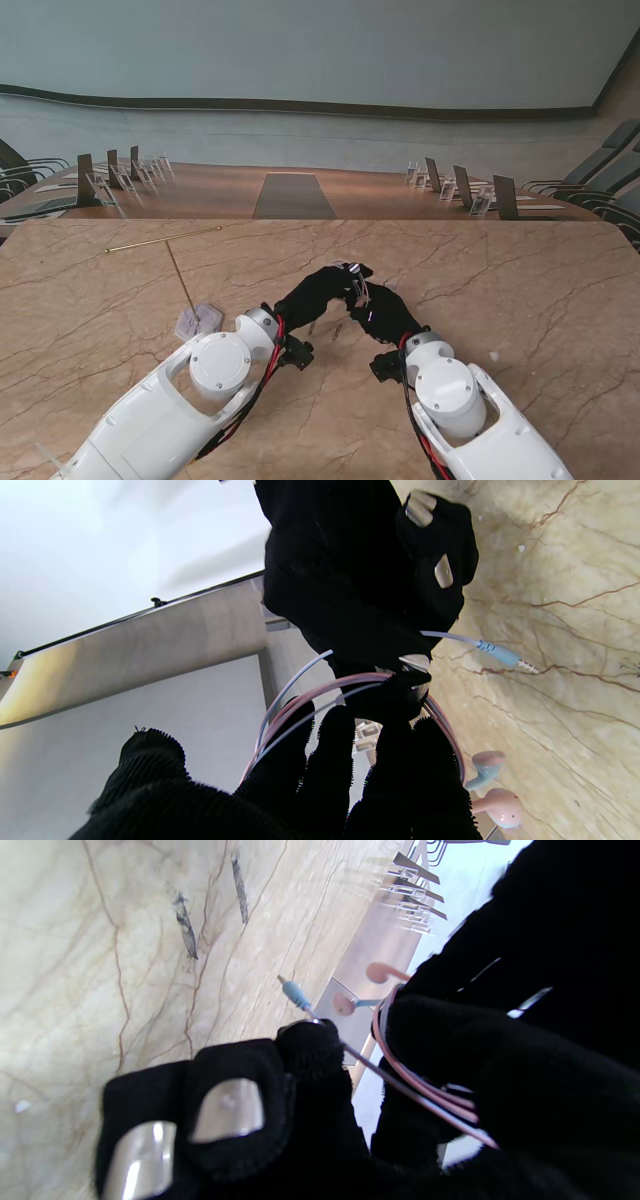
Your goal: Take the wired earphone off the rack, coil the cable and place them on the table
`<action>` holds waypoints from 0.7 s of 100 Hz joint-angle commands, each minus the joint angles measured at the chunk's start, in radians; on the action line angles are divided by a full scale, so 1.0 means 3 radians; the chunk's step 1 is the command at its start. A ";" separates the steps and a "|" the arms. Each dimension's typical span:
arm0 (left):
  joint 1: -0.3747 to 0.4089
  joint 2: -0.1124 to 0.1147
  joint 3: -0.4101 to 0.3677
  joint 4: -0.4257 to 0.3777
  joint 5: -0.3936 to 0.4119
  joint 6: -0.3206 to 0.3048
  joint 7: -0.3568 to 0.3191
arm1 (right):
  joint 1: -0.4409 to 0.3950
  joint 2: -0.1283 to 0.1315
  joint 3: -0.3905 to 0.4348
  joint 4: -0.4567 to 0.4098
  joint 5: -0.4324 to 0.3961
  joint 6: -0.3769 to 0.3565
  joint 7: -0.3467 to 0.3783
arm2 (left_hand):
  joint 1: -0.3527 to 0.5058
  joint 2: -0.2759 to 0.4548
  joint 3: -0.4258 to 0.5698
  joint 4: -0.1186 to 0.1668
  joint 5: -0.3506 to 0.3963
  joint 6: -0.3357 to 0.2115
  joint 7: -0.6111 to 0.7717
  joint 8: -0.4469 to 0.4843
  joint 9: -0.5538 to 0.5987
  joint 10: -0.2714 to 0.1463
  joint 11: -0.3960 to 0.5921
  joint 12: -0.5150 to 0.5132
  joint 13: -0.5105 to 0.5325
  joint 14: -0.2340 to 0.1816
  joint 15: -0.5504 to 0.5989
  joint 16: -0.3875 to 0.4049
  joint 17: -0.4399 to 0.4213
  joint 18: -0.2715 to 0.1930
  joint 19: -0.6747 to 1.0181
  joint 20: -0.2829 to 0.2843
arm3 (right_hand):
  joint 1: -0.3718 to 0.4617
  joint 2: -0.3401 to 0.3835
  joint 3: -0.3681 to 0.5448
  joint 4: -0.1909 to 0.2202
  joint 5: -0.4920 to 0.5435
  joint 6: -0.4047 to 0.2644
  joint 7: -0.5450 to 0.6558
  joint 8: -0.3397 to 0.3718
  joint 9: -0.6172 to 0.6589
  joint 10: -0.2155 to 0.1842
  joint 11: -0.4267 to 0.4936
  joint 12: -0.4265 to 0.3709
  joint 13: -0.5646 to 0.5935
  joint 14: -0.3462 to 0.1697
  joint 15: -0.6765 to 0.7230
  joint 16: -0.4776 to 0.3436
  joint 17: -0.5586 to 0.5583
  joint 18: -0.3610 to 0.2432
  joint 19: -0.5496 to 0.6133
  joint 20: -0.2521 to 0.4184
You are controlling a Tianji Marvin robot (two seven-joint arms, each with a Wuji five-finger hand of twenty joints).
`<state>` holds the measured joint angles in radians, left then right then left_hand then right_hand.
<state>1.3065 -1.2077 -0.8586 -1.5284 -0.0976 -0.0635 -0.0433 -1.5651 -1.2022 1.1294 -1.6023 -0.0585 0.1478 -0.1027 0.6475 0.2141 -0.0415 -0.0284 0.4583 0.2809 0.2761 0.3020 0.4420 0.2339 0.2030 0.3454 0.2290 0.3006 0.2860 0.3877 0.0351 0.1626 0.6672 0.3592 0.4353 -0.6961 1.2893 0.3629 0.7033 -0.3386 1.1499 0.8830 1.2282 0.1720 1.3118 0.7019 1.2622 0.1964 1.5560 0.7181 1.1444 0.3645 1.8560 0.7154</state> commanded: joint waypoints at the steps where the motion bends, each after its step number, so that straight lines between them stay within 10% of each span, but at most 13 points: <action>1: 0.0017 -0.0032 -0.0008 -0.0011 0.0016 0.0031 0.0027 | -0.0104 0.0011 0.0004 -0.0083 -0.0022 -0.0085 -0.0014 | -0.0014 -0.0045 0.0010 -0.0069 -0.0056 -0.0122 -0.0107 -0.0050 -0.0128 -0.0015 -0.0050 -0.0070 -0.0071 -0.0108 0.0031 -0.0064 -0.0071 -0.0183 0.0024 -0.0038 | 0.0133 0.0159 0.0177 0.0163 0.0184 -0.0106 0.0355 0.0040 0.0293 0.0168 0.0329 0.0057 0.0117 0.0298 0.0473 0.0104 0.0208 -0.0701 0.0793 0.0035; 70: 0.0109 0.0011 -0.0052 -0.0057 0.0151 0.0156 -0.0015 | -0.0013 -0.0010 0.0125 -0.0114 0.0047 -0.0408 -0.0120 | -0.0053 -0.0033 0.0010 -0.0068 -0.0052 -0.0129 -0.0065 -0.0101 -0.0126 -0.0005 -0.0009 -0.0107 -0.0086 -0.0128 -0.0009 -0.0074 -0.0121 -0.0192 -0.0034 -0.0072 | 0.0139 0.0129 0.0192 0.0117 0.0193 -0.0115 0.0346 0.0009 0.0323 0.0164 0.0315 0.0044 0.0116 0.0311 0.0487 0.0133 0.0208 -0.0698 0.0793 0.0082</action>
<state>1.3203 -1.2090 -0.8727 -1.5340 -0.0567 -0.0158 -0.0423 -1.5739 -1.1982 1.1566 -1.6468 -0.0446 0.0270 -0.1202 0.6497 0.2140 -0.0415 -0.0284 0.3972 0.2816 0.2301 0.2726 0.4208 0.2508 0.2000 0.3296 0.2216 0.2735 0.2910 0.3702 0.0224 0.1282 0.6774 0.3527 0.4353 -0.6960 1.3011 0.3629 0.7144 -0.3288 1.1503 0.8744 1.2384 0.1707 1.3126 0.7021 1.2648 0.1964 1.5636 0.7271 1.1461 0.3645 1.8570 0.7327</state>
